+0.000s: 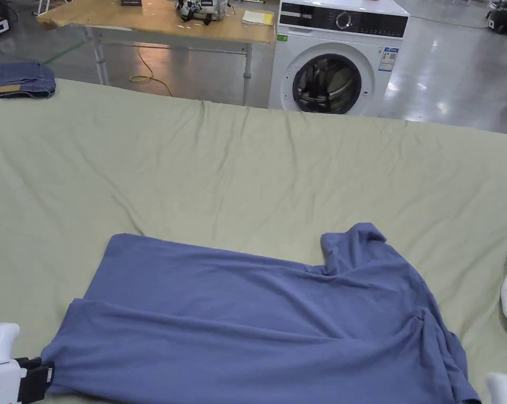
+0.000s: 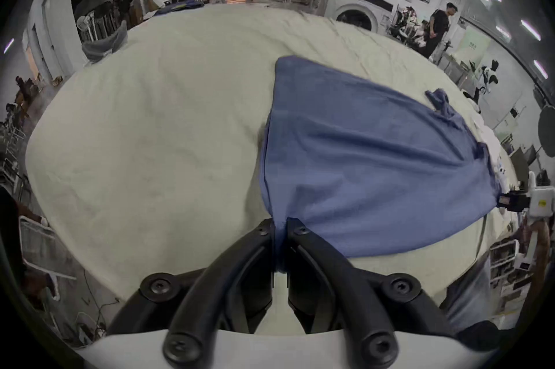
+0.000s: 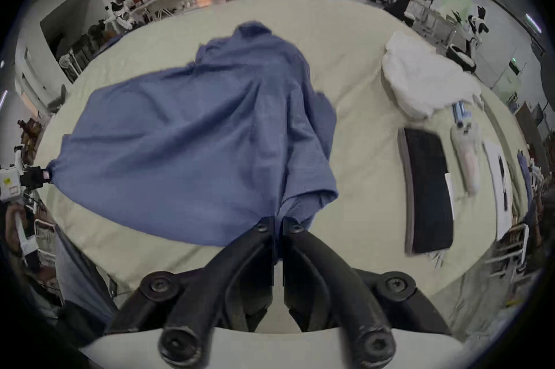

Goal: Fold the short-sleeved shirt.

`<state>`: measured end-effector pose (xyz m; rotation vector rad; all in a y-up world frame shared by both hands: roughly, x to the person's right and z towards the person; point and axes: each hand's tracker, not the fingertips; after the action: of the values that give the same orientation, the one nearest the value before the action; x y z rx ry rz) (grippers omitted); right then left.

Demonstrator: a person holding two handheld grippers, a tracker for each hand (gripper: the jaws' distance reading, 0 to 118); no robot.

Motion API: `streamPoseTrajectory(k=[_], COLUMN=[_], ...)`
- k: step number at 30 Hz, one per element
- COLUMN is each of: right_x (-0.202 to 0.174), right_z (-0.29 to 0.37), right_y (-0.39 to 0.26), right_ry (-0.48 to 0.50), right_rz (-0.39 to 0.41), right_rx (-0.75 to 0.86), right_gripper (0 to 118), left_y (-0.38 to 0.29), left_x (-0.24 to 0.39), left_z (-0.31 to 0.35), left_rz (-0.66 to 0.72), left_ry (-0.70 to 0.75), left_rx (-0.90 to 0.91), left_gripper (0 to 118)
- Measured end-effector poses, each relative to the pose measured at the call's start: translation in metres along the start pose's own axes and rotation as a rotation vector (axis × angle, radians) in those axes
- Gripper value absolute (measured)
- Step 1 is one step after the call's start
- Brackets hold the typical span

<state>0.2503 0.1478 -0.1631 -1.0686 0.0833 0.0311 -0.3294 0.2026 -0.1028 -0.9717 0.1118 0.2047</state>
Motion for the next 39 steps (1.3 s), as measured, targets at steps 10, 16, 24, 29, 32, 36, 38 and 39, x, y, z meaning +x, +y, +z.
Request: streamPoseTrajectory(k=[10,16,24,29,32,36,38,39], right_x=[-0.013,-0.029,-0.085,-0.131,-0.151,-0.165,-0.167,-0.167], right_z=[-0.021,0.021,0.045,0.040,0.035,0.028,0.024,0.023], right_y=[-0.008,0.009,0.057,0.082,0.089,0.099,0.103,0.105], right_ry=[-0.081,-0.209,-0.109,-0.074,-0.046,-0.003,0.003,0.010], right_rz=[0.059,0.077,0.061,0.088,0.074,0.055,0.055,0.051], right_rx=[-0.011,0.177,0.540,0.672,0.724,0.728,0.719,0.717], right_gripper=[10,76,70,7,0,0,0,0], left_y=[0.004,0.018,0.051,0.059,0.064,0.074,0.091,0.101], left_x=[-0.002,0.007,0.045,0.082,0.089,0.094,0.086,0.077], left_z=[-0.027,0.002,0.029,0.034,0.028,0.019,0.009,0.004], left_rz=[-0.027,0.001,-0.065,-0.104,-0.114,-0.143,-0.131,-0.116], left_ry=[0.016,0.029,-0.044,0.024,0.035,0.039,0.063,0.050], left_rx=[-0.074,0.036,0.329,0.503,0.553,0.564,0.539,0.525], left_gripper=[2,44,67,10,0,0,0,0])
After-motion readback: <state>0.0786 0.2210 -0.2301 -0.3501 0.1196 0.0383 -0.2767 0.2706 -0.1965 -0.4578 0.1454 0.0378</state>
